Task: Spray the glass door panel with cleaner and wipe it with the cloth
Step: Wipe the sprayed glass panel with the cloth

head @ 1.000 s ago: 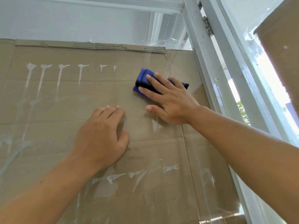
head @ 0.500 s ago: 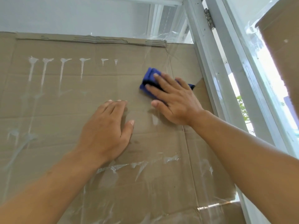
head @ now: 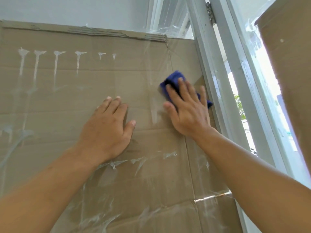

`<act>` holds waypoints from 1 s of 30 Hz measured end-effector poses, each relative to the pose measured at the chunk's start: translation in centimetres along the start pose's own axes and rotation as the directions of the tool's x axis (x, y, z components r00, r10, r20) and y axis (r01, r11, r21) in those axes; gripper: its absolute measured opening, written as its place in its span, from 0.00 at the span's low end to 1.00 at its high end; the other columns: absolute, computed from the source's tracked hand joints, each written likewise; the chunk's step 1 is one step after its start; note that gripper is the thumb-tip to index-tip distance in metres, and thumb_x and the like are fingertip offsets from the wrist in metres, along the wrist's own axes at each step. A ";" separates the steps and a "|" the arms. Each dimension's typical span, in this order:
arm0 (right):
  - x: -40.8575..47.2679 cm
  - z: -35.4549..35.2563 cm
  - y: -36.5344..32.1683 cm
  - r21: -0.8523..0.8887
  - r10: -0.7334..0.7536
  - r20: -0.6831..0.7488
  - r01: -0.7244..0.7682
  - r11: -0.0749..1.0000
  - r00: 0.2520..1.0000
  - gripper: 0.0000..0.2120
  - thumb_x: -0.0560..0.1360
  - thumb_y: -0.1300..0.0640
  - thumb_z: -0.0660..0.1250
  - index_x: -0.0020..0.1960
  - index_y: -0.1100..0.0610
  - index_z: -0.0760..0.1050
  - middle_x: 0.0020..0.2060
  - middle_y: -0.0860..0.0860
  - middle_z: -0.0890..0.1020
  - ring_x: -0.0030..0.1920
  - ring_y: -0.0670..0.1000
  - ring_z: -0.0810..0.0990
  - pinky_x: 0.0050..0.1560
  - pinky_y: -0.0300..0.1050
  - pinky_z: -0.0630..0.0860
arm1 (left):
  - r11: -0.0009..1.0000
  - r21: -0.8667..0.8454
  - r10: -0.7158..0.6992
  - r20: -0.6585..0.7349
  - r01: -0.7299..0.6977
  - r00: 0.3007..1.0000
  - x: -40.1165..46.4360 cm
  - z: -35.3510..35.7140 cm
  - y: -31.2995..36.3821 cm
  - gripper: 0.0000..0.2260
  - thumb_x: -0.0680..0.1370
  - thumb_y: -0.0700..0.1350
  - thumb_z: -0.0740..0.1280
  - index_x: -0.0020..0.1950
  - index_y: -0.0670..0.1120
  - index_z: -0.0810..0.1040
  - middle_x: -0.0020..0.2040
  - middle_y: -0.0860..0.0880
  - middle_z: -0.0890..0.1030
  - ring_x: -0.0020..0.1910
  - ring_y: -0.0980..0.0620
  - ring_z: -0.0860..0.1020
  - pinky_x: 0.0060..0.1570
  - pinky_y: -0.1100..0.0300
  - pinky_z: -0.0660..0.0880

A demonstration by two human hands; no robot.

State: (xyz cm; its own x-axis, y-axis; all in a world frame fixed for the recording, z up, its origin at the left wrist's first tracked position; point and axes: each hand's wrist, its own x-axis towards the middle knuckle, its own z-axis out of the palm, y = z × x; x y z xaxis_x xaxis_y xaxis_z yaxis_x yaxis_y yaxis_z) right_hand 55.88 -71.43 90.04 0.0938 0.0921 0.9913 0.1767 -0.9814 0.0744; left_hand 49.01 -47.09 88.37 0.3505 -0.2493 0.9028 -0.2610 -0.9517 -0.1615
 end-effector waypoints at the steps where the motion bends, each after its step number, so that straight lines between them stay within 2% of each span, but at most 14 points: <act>1: 0.2 -0.1 -0.3 0.064 0.201 0.029 -0.203 0.977 0.979 0.32 0.81 0.33 0.35 0.82 0.43 0.47 0.83 0.52 0.46 0.82 0.53 0.41 0.79 0.63 0.36 | 1.000 -0.003 -0.005 0.014 0.005 1.000 0.0 0.0 0.0 0.27 0.81 0.59 0.50 0.77 0.48 0.60 0.81 0.49 0.53 0.80 0.50 0.46 0.77 0.54 0.48; 3: 0.5 -0.5 -1.8 0.152 0.379 0.095 -0.390 0.908 0.920 0.34 0.80 0.32 0.34 0.83 0.45 0.43 0.83 0.52 0.41 0.81 0.55 0.36 0.78 0.64 0.34 | 1.000 -0.005 -0.009 0.025 0.009 1.000 0.0 -0.1 0.1 0.26 0.81 0.58 0.50 0.77 0.48 0.61 0.81 0.49 0.52 0.80 0.49 0.46 0.78 0.52 0.48; 4: 0.2 -0.8 -2.6 0.141 0.330 0.108 -0.343 0.929 0.938 0.36 0.79 0.31 0.33 0.83 0.45 0.43 0.82 0.52 0.40 0.81 0.55 0.35 0.78 0.64 0.34 | 1.000 -0.009 -0.009 0.022 0.009 1.000 0.0 -0.1 0.2 0.26 0.81 0.57 0.50 0.76 0.47 0.62 0.81 0.48 0.53 0.80 0.48 0.47 0.78 0.51 0.49; 6: -1.1 -0.8 -3.4 0.075 0.049 0.094 -0.056 0.996 0.994 0.37 0.78 0.29 0.33 0.83 0.44 0.46 0.83 0.51 0.43 0.82 0.56 0.38 0.79 0.63 0.39 | 1.000 -0.013 -0.005 0.018 0.005 1.000 -0.1 -0.1 0.2 0.24 0.82 0.55 0.50 0.76 0.47 0.62 0.81 0.47 0.53 0.80 0.47 0.47 0.78 0.51 0.49; 9: -2.7 -0.6 -1.6 -0.050 -0.250 0.086 0.255 0.966 0.964 0.35 0.80 0.30 0.38 0.82 0.43 0.55 0.82 0.51 0.55 0.82 0.56 0.51 0.77 0.65 0.52 | 1.000 -0.011 0.002 0.031 -0.002 1.000 -0.1 -0.2 0.0 0.24 0.82 0.53 0.50 0.77 0.47 0.60 0.81 0.48 0.51 0.80 0.48 0.46 0.78 0.51 0.48; 14: -2.6 -0.7 0.4 0.018 0.286 0.041 -0.287 0.958 0.957 0.33 0.81 0.33 0.34 0.82 0.43 0.48 0.83 0.50 0.49 0.81 0.57 0.47 0.76 0.66 0.50 | 1.000 -0.013 0.021 0.025 -0.021 0.999 0.0 0.0 -0.4 0.23 0.83 0.51 0.50 0.78 0.48 0.60 0.81 0.48 0.52 0.80 0.48 0.46 0.78 0.51 0.48; 16: -2.9 -0.7 -1.7 0.080 0.310 0.059 -0.314 0.946 0.949 0.32 0.82 0.35 0.36 0.83 0.44 0.48 0.83 0.51 0.48 0.81 0.59 0.45 0.76 0.65 0.48 | 0.999 -0.014 0.032 0.003 -0.032 0.999 0.1 0.2 -0.5 0.22 0.83 0.47 0.52 0.76 0.46 0.63 0.81 0.46 0.55 0.80 0.46 0.49 0.78 0.50 0.50; 18: -3.8 -0.6 -2.8 0.096 0.006 0.012 -0.007 0.995 1.000 0.30 0.83 0.35 0.41 0.81 0.44 0.59 0.82 0.52 0.57 0.80 0.60 0.53 0.73 0.64 0.55 | 0.999 -0.020 0.036 -0.018 -0.036 0.999 0.2 0.3 -0.6 0.21 0.82 0.44 0.55 0.75 0.44 0.65 0.80 0.44 0.57 0.80 0.44 0.52 0.78 0.48 0.52; 20: -4.7 0.0 -2.0 0.049 -0.356 -0.039 0.358 0.933 0.934 0.27 0.84 0.36 0.47 0.76 0.44 0.69 0.78 0.51 0.67 0.79 0.58 0.62 0.71 0.59 0.62 | 0.998 -0.029 0.047 -0.040 -0.048 0.998 0.2 0.4 -0.7 0.20 0.81 0.42 0.57 0.74 0.43 0.67 0.79 0.43 0.59 0.79 0.43 0.54 0.77 0.47 0.53; 21: -4.8 0.3 -1.2 0.002 -0.404 -0.057 0.405 0.915 0.913 0.26 0.84 0.36 0.49 0.76 0.44 0.70 0.78 0.51 0.68 0.78 0.57 0.64 0.71 0.58 0.63 | 0.998 -0.036 0.055 -0.047 -0.056 0.997 0.1 0.4 -0.9 0.20 0.81 0.42 0.57 0.74 0.43 0.68 0.79 0.44 0.60 0.79 0.43 0.54 0.77 0.47 0.54; 24: -4.2 0.2 -0.5 0.028 0.058 -0.077 -0.056 0.998 0.995 0.28 0.83 0.35 0.44 0.80 0.42 0.60 0.82 0.50 0.58 0.81 0.55 0.54 0.76 0.60 0.56 | 0.993 -0.092 0.075 -0.057 -0.080 0.996 -0.2 0.2 -1.3 0.21 0.82 0.42 0.57 0.75 0.44 0.66 0.80 0.46 0.59 0.80 0.47 0.52 0.78 0.53 0.50; 26: -2.9 -0.3 -1.9 0.190 0.393 0.048 -0.394 0.899 0.918 0.30 0.83 0.35 0.38 0.82 0.43 0.49 0.83 0.50 0.47 0.82 0.55 0.42 0.79 0.61 0.45 | 0.987 -0.136 0.073 -0.080 -0.083 0.994 -0.5 0.1 -1.5 0.22 0.82 0.42 0.58 0.76 0.44 0.65 0.80 0.46 0.59 0.80 0.48 0.51 0.75 0.59 0.46; 28: -1.8 -1.0 -4.4 0.232 0.396 0.138 -0.418 0.878 0.908 0.32 0.81 0.34 0.35 0.83 0.43 0.44 0.83 0.49 0.40 0.81 0.54 0.35 0.78 0.62 0.38 | 0.986 -0.151 0.048 -0.125 -0.067 0.991 -0.9 0.1 -1.8 0.22 0.81 0.42 0.60 0.75 0.44 0.66 0.79 0.45 0.60 0.80 0.47 0.52 0.75 0.59 0.47; 30: -1.9 -1.1 -6.1 0.175 0.093 0.110 -0.112 0.978 0.990 0.32 0.81 0.32 0.36 0.82 0.41 0.48 0.83 0.49 0.43 0.82 0.54 0.37 0.79 0.62 0.40 | 0.988 -0.152 0.009 -0.154 -0.033 0.988 -1.1 0.0 -2.1 0.22 0.80 0.43 0.61 0.74 0.43 0.68 0.78 0.43 0.62 0.80 0.45 0.53 0.76 0.56 0.50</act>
State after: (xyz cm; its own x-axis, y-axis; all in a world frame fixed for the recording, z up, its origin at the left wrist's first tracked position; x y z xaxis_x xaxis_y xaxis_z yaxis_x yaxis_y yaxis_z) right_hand 53.56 -65.82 87.82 0.2174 0.0183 0.9759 0.3342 -0.9408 -0.0569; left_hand 49.21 -44.77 87.71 0.2058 -0.2274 0.9518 -0.4061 -0.9048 -0.1284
